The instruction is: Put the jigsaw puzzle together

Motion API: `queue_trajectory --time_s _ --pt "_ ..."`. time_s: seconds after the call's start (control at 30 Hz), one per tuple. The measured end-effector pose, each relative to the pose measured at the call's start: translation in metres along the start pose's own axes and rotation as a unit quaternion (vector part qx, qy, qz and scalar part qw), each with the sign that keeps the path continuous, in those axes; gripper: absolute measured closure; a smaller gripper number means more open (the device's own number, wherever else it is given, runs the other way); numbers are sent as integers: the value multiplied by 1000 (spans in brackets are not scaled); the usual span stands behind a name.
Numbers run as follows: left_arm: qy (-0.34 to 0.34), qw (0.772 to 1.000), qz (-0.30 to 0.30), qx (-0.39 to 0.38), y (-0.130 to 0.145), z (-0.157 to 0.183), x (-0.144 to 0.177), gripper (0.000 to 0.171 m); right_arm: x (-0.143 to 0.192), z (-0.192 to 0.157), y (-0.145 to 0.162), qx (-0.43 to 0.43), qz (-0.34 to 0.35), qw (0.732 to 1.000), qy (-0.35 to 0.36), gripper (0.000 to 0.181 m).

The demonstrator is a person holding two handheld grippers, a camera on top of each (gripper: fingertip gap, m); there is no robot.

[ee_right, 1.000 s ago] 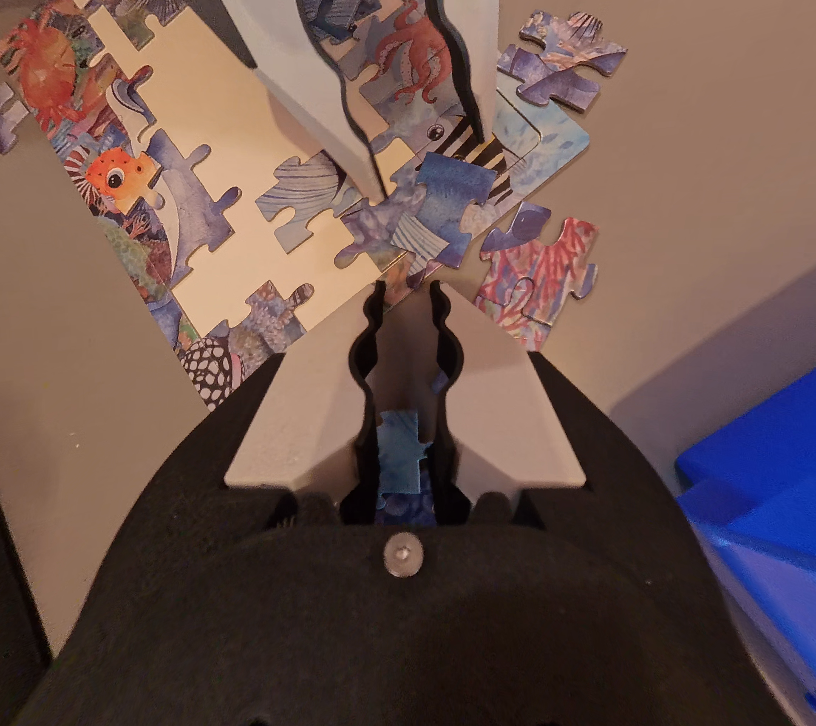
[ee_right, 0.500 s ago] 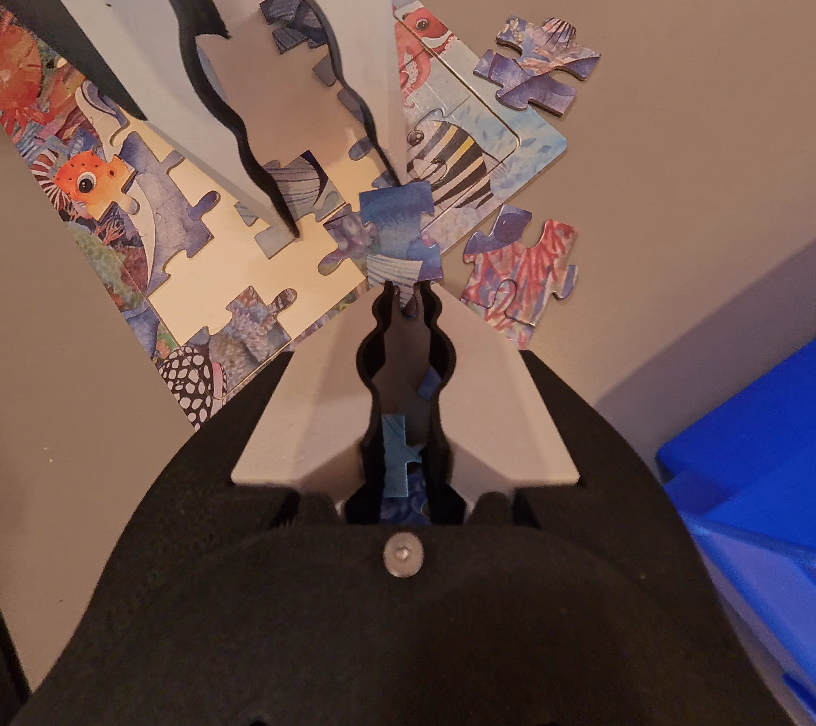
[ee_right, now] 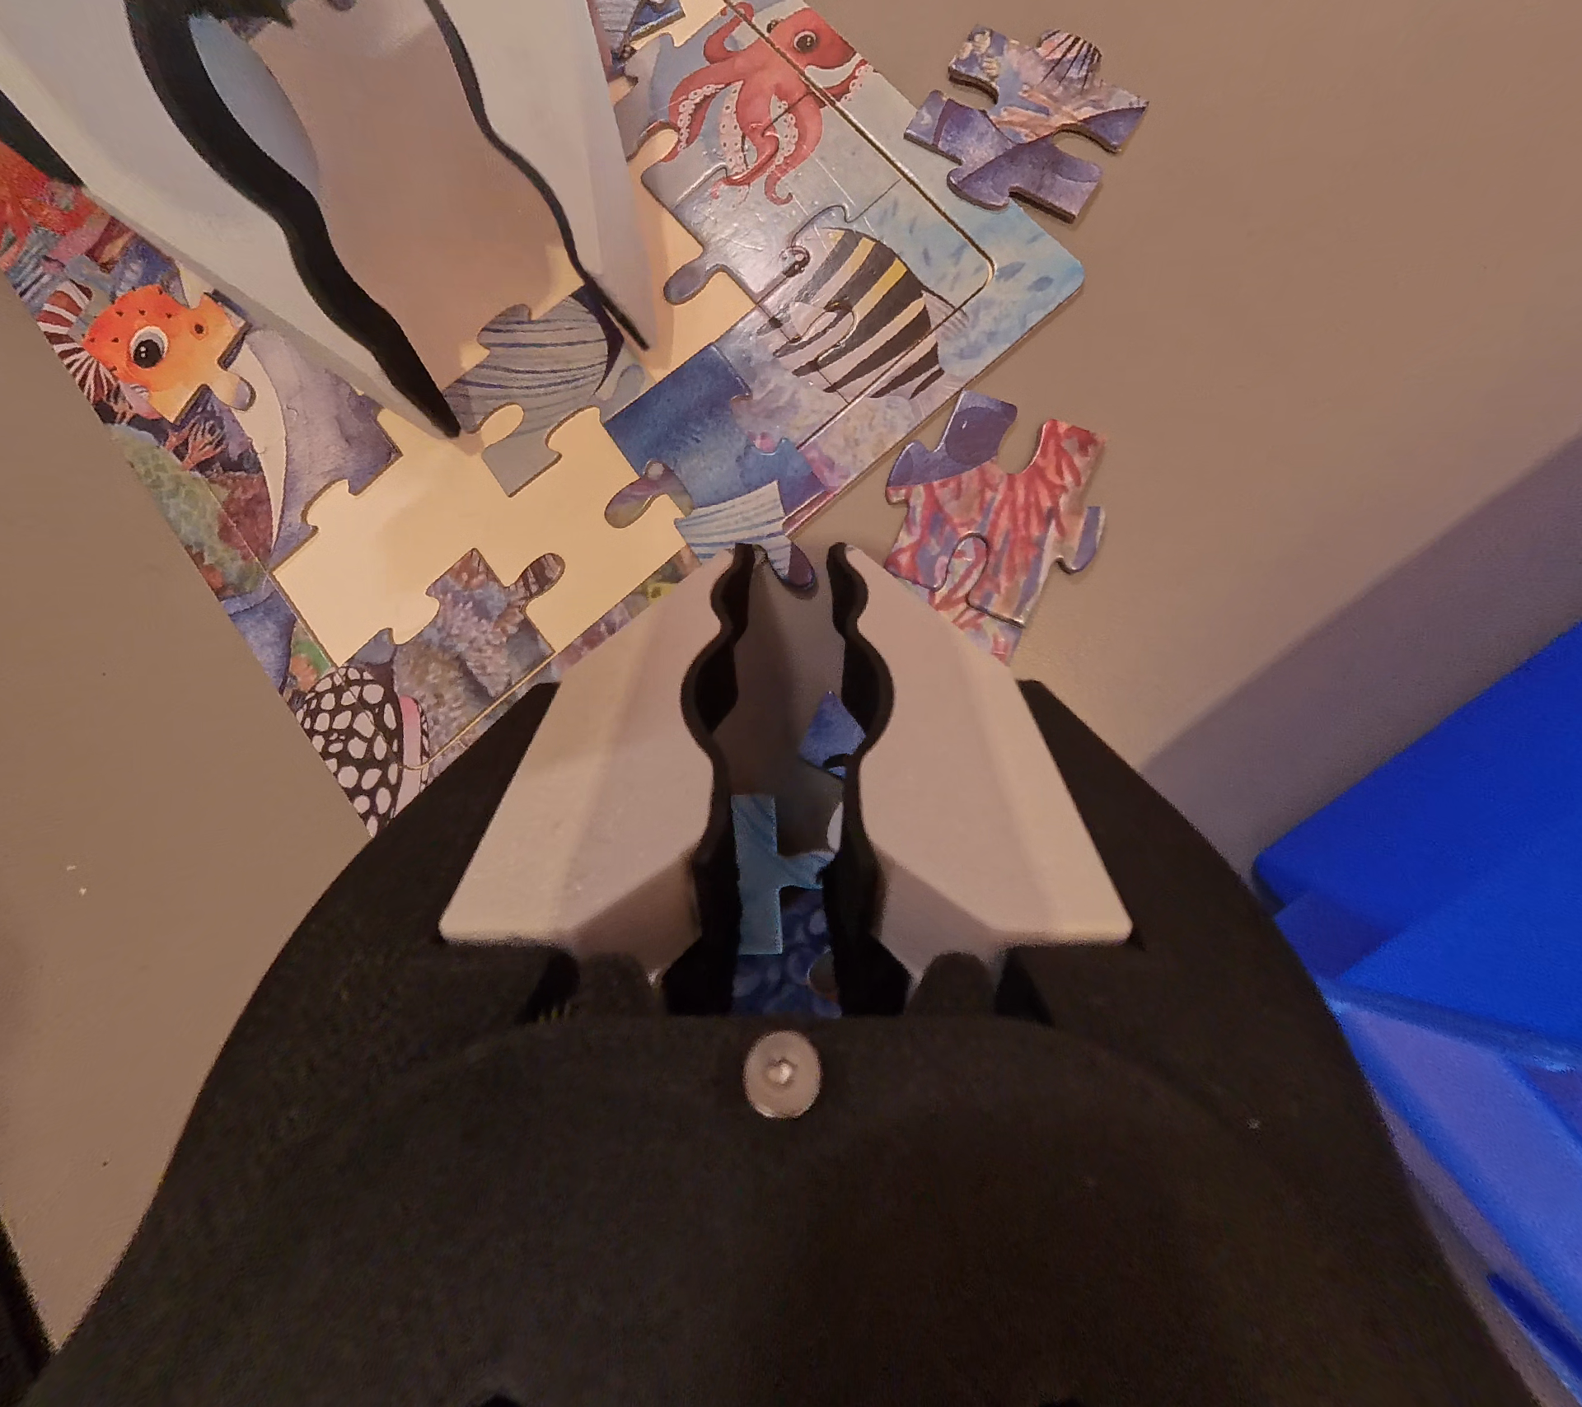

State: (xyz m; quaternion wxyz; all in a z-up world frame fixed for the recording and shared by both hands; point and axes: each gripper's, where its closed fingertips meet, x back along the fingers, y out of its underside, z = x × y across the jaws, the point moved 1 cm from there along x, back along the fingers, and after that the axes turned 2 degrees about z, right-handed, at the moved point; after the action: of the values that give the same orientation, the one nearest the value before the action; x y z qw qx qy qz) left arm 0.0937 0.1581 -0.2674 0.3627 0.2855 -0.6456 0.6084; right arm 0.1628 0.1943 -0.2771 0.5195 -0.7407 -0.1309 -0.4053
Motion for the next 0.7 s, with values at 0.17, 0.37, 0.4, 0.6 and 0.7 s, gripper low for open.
queue_trajectory --time_s 0.17,0.37,0.4,0.6,0.7 --pt "-25 1000 -11 11 11 -5 13 120 3 0 -3 -2 11 1000 -2 163" --pt "-24 999 -25 12 19 3 -1 116 3 0 -3 -1 10 1000 -3 163" --pt "-21 999 -25 14 19 4 -3 116 2 0 -2 -1 9 1000 -4 163" --pt "-33 999 -15 22 11 3 -10 117 3 0 -2 0 10 1000 -4 163" --pt "-36 999 -13 22 8 4 -12 124 4 0 -2 0 11 1000 -4 163"
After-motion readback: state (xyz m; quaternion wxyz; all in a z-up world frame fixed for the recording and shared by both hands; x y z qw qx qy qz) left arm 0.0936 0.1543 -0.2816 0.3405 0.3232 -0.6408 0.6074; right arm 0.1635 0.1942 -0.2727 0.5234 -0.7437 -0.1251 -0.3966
